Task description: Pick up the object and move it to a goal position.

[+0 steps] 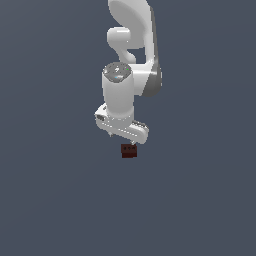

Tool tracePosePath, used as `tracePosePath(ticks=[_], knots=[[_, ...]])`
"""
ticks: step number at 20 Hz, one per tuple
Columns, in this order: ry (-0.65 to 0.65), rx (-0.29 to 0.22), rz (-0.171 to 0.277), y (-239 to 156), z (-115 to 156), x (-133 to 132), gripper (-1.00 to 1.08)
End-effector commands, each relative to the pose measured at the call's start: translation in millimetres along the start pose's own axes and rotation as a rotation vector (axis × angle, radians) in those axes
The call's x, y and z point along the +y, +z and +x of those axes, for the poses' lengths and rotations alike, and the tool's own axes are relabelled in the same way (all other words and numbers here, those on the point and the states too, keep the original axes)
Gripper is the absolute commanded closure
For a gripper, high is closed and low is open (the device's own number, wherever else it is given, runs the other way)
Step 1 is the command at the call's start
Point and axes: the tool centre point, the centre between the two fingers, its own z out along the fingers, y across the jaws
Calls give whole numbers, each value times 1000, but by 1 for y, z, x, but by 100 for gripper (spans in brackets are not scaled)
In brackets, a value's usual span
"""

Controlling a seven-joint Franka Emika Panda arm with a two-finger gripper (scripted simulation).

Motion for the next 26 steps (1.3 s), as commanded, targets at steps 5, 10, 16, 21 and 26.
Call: tracePosePath(ticks=[5, 10, 16, 21, 26], knots=[[174, -6, 1, 14, -4, -5, -92], [306, -11, 0, 24, -8, -8, -92], [466, -14, -3, 36, -12, -11, -92], [599, -16, -6, 46, -16, -13, -92], [732, -17, -11, 56, -19, -15, -92]])
